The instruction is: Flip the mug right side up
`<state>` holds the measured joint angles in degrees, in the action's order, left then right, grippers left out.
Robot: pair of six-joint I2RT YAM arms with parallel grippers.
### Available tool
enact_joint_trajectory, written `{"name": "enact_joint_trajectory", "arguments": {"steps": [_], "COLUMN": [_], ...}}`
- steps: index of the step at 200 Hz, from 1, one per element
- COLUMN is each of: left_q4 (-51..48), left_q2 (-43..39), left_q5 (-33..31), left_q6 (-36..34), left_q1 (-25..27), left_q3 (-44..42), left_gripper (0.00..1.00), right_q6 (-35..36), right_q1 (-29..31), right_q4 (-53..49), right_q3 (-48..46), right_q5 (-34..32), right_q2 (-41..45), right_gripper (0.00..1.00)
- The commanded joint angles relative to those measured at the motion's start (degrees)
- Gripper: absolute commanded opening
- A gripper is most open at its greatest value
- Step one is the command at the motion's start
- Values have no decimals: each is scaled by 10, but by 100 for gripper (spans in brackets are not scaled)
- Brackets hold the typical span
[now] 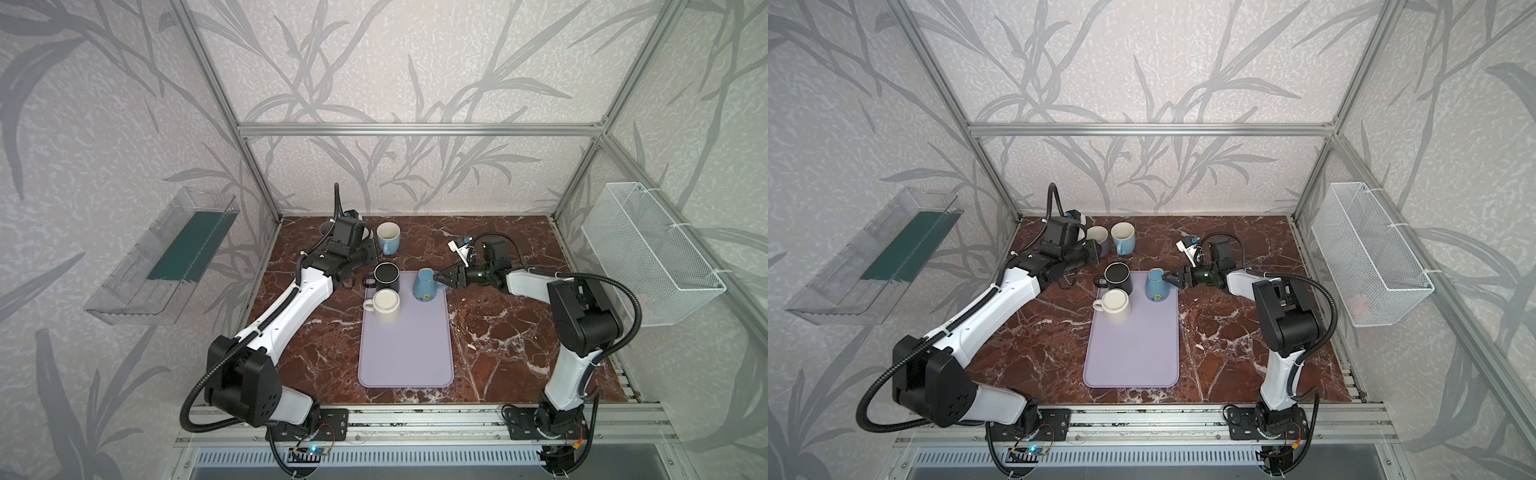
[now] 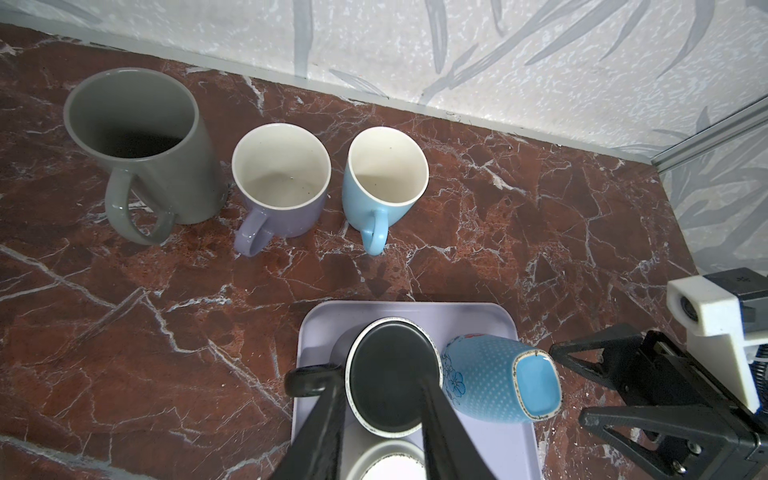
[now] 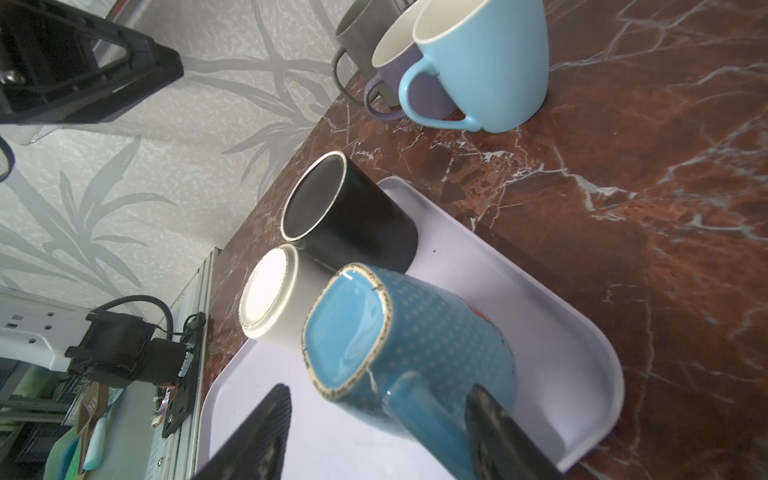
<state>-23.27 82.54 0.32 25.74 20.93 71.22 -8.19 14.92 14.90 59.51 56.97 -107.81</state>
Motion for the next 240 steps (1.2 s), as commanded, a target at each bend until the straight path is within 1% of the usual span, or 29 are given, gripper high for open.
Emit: {"name": "enact_joint_trajectory", "arguments": {"steps": [1, 66, 88, 112, 117, 126, 142, 167, 185, 200, 214, 240], "left_q4": [11, 12, 11, 13, 14, 16, 17, 25, 30, 30, 29, 28], "left_q2": [-15, -20, -26, -35, -37, -39, -41, -43, -44, -41, -41, -44], "left_q5": [6, 13, 12, 12, 12, 13, 15, 18, 20, 21, 22, 21], "left_q6": [12, 14, 15, 17, 18, 18, 20, 25, 27, 29, 29, 28], "left_q1": [-2, -1, -2, -2, -2, -1, -2, -1, -2, -2, -2, -2], "left_q3": [-6, -8, -10, -17, -18, -20, -23, -32, -37, -36, -35, -36], "left_gripper": [34, 34, 34, 34, 34, 34, 34, 34, 34, 34, 34, 34], "right_q6": [16, 49, 51, 44, 38, 22, -5, -11, -8, -9, -13, -10], "right_q1": [5, 40, 62, 85, 89, 94, 98, 107, 125, 144, 161, 187], "right_q4": [-9, -61, -75, -106, -112, -130, -163, -248, -319, -357, -383, -409], "right_q3": [-7, -54, -68, -75, -75, -72, -62, -29, 11, 36, 55, 78], "right_q5": [26, 6, -13, -49, -63, -96, -130, -192, -248, -296, -364, -411], "right_q2": [0, 44, 67, 97, 97, 123, 142, 161, 156, 149, 145, 131], "right_gripper": [66, 60, 59, 58, 57, 57, 57, 57, 56, 56, 57, 57]}}
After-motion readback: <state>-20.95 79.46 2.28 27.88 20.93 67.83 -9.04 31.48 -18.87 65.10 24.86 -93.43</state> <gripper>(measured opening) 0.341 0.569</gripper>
